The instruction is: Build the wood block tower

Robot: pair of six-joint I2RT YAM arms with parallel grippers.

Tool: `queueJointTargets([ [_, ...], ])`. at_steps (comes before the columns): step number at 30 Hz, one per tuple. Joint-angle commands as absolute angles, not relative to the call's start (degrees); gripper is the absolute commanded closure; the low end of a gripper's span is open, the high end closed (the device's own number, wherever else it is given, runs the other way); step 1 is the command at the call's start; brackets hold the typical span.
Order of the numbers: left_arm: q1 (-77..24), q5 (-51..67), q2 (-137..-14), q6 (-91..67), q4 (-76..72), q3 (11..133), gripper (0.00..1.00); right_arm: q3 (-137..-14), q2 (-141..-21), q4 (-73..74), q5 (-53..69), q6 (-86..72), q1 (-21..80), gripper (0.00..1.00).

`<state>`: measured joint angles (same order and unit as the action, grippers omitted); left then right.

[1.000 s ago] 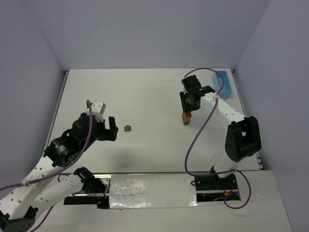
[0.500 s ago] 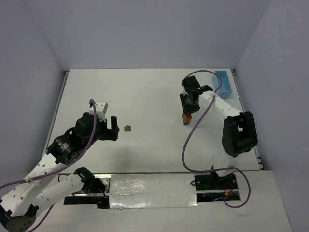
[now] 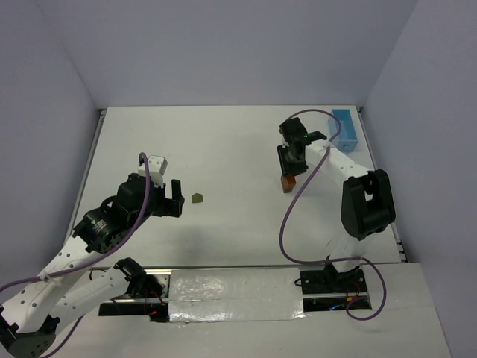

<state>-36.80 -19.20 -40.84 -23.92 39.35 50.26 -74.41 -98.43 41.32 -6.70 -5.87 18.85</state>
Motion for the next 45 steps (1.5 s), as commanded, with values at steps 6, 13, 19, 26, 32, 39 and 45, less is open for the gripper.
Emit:
queueJointTargets([
  [6,-37.2,-18.8,-40.7,-22.7,37.1,50.5,0.01,-77.8,-99.5,41.7,-7.1,-5.4,18.6,0.73],
  [13,-37.5,-18.8,-40.6,-22.8,37.1,50.6,0.0,-77.7,-99.9,42.0,-7.0,-5.4,18.5,0.68],
  [19,-37.8,-18.7,-40.3,-22.7,37.0,50.5,0.0,-77.2,-99.9,41.9,-6.9,-5.4,18.5,0.67],
  [26,-38.1,-18.7,-40.4,-22.6,37.0,50.4,0.01,-77.3,-100.2,42.1,-6.9,-5.4,18.5,0.65],
  [32,-38.4,-18.8,-40.3,-22.7,37.0,50.4,0.0,-77.3,-100.1,42.2,-6.9,-5.5,18.7,0.6],
  [39,-38.7,-18.8,-40.3,-22.7,37.0,50.4,0.01,-77.3,-100.3,42.4,-6.8,-5.6,18.7,0.56],
  [45,-38.9,-18.9,-40.4,-22.7,37.1,50.5,0.01,-77.3,-100.1,42.2,-6.3,-5.6,18.6,0.53],
])
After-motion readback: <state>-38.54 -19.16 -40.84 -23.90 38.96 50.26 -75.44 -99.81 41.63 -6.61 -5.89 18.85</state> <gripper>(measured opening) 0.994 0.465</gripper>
